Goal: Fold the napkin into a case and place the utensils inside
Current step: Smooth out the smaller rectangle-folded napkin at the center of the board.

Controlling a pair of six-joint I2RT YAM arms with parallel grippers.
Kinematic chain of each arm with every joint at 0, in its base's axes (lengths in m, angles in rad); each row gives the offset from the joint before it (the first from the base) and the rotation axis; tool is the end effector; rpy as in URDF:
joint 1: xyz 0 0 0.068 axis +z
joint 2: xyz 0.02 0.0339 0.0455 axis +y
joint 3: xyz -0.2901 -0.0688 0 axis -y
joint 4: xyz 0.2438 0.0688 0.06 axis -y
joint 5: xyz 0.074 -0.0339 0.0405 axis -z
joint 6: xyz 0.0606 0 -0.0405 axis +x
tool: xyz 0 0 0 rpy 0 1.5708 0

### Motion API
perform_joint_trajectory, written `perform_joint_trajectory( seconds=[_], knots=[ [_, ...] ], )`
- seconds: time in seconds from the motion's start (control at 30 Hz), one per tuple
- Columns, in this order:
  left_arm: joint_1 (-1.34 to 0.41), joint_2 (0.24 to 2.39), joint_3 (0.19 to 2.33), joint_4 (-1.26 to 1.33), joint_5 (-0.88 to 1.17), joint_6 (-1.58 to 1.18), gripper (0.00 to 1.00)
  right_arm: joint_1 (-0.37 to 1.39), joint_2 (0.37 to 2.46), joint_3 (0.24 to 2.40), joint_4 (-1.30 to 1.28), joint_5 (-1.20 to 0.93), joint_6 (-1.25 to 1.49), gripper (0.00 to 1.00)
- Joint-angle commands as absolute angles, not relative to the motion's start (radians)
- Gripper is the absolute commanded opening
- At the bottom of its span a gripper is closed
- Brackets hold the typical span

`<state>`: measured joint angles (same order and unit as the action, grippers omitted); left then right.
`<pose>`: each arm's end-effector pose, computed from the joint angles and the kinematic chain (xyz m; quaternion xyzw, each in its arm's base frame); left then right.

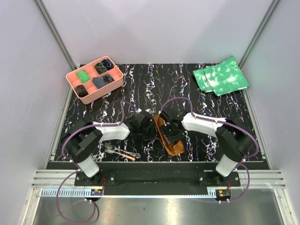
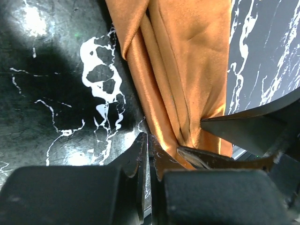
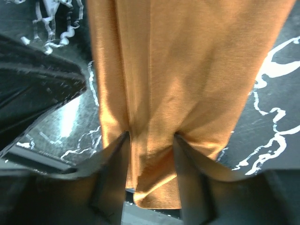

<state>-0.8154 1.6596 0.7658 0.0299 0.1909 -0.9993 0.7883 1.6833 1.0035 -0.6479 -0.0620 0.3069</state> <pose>0.2192 -0.2495 0.1485 -0.0529 0.9330 -0.3265 0.1417 0.2175 0.2241 0.1646 -0.2402 0.9626 0.0894 0.0874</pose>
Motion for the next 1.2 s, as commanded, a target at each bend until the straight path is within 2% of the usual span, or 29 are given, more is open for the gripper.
perform_joint_trajectory(
  seconds=[0.0,0.07,0.17,0.2,0.33,0.7,1.17],
  knots=[
    [-0.819,1.612,0.762,0.095,0.218,-1.026,0.05,0.805,1.71,1.032,-0.664,0.021,0.327,0.45],
    [-0.819,1.597,0.759,0.098,0.227,-1.042,0.05,0.808,1.716,1.029,-0.657,0.02,0.33,0.39],
    [-0.819,1.577,0.761,0.1,0.225,-1.057,0.05,0.808,1.717,1.028,-0.649,0.014,0.333,0.25],
    [-0.819,1.581,0.764,0.106,0.229,-1.063,0.05,0.808,1.713,1.026,-0.646,0.014,0.334,0.17],
    [-0.821,1.624,0.778,0.139,0.27,-1.084,0.05,0.808,1.695,1.032,-0.644,0.006,0.342,0.08],
    [-0.831,1.721,0.744,0.161,0.241,-1.078,0.01,0.808,1.618,1.051,-0.657,-0.055,0.374,0.01],
    [-0.85,1.709,0.729,0.173,0.21,-1.088,0.0,0.808,1.672,1.034,-0.583,-0.207,0.417,0.0]
  ],
)
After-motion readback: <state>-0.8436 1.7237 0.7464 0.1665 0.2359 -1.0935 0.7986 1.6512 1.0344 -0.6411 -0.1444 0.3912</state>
